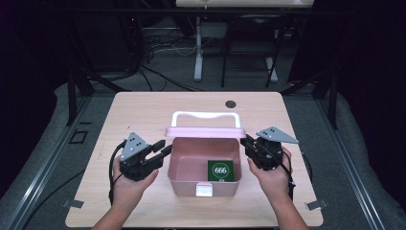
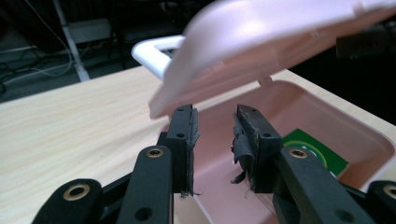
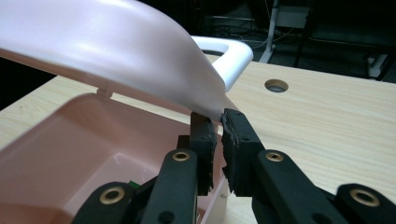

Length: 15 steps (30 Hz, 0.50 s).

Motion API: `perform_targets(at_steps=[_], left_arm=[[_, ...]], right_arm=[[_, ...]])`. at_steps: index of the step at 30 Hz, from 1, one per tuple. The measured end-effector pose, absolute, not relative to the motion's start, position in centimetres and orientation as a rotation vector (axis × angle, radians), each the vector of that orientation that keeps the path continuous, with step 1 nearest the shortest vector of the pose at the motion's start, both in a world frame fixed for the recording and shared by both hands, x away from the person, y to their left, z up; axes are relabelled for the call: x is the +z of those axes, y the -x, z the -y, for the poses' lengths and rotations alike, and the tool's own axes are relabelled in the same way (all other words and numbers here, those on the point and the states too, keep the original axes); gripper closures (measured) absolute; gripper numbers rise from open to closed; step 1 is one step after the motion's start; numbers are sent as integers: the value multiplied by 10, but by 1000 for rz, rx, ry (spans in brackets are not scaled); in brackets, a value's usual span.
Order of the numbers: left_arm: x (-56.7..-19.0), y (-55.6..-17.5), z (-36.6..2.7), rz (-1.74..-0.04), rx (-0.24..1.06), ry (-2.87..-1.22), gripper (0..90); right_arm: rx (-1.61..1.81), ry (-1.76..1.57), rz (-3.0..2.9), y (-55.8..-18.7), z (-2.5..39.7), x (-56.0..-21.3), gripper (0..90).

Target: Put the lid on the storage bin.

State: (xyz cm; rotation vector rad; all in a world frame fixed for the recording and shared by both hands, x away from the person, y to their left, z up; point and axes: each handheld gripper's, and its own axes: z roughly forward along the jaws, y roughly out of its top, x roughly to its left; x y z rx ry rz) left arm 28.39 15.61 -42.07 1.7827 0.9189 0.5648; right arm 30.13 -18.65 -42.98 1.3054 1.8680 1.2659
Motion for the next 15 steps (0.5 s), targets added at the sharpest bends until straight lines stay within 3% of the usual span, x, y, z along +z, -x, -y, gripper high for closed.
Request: perform_targets(at_steps=[15], left_arm=[[-406, -286, -155, -905, 587, -1772, 725]], right_arm=[[1220, -1340, -1884, -308, 189, -445, 819]])
